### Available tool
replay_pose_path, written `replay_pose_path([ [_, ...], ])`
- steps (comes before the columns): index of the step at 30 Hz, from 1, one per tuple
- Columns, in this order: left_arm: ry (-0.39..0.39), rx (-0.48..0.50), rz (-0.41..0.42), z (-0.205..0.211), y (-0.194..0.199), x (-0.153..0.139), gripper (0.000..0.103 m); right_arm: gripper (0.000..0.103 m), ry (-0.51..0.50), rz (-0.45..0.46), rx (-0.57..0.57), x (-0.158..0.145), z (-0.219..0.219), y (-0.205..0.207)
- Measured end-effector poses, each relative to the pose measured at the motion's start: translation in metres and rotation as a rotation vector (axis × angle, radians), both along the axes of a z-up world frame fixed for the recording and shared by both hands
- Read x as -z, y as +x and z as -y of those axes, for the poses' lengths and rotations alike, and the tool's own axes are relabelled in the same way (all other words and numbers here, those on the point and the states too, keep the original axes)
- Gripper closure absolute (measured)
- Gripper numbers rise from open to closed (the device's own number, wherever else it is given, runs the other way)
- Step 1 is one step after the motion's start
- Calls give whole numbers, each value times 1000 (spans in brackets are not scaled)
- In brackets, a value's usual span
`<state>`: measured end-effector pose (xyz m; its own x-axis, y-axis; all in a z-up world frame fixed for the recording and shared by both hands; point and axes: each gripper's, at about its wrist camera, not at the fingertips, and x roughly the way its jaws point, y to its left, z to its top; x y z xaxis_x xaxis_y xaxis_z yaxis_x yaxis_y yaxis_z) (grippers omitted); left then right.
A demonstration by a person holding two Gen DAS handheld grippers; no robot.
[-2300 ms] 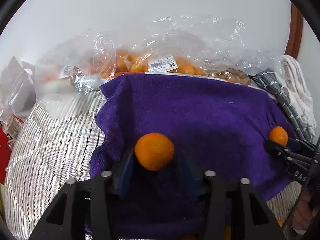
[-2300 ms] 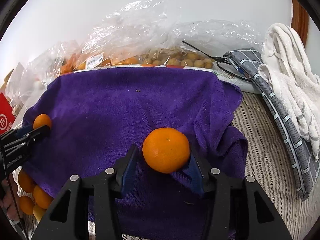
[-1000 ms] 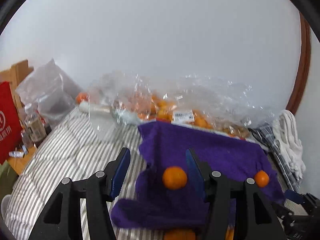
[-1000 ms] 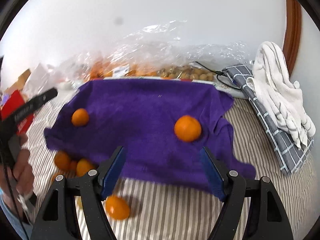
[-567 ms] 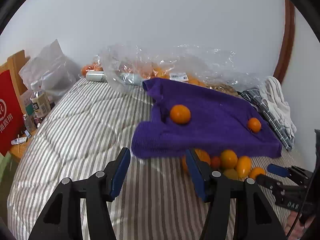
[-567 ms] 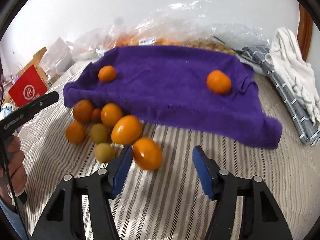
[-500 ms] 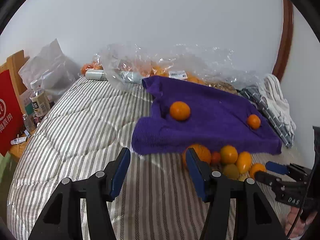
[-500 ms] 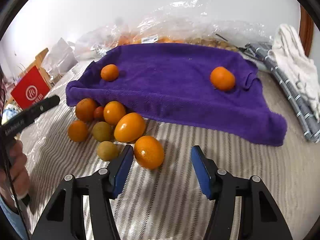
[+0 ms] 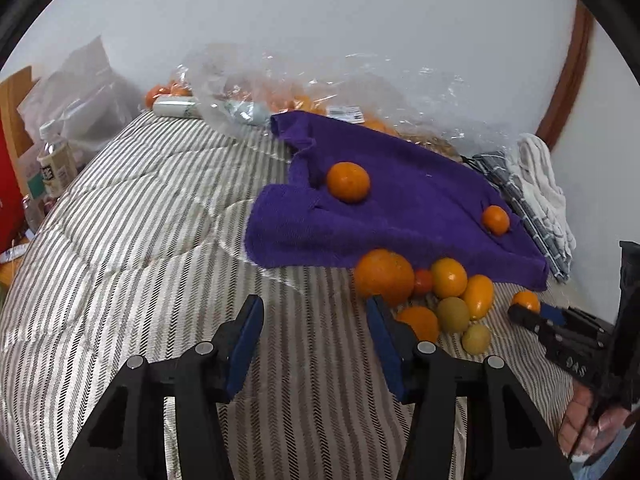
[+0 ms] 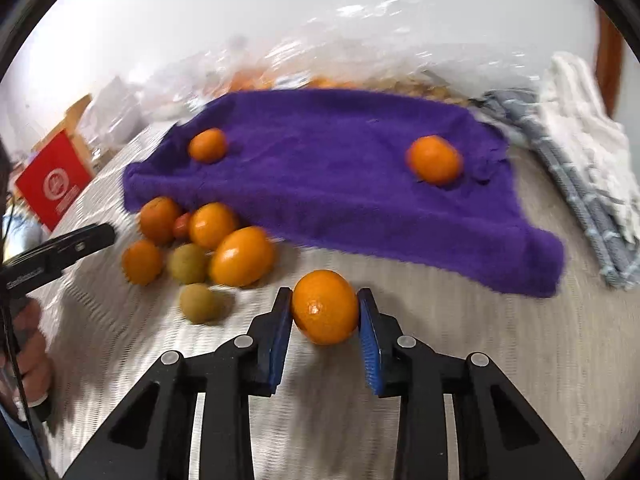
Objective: Organize fruits
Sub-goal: 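Grasp an orange with the right tool while the left tool grasps another orange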
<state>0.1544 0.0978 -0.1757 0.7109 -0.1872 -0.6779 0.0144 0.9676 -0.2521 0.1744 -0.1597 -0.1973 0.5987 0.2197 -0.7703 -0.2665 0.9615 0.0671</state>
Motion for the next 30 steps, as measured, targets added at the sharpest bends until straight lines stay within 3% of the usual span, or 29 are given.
replay_pose_path([
  [3, 3, 60, 31, 10, -5, -4, 52, 71, -65, 32, 67, 1, 19, -3],
  [7, -5, 143, 44, 26, -6, -7, 52, 71, -29, 14, 92, 5, 42, -4],
  [11, -7, 189, -34, 41, 4, 0, 52, 71, 13, 15, 96, 4, 50, -3],
  [21, 160, 190, -74, 72, 12, 7, 53, 71, 28, -4, 93, 7, 53, -7],
  [30, 23, 187, -68, 53, 14, 7, 53, 71, 39, -23, 103, 11, 54, -4],
])
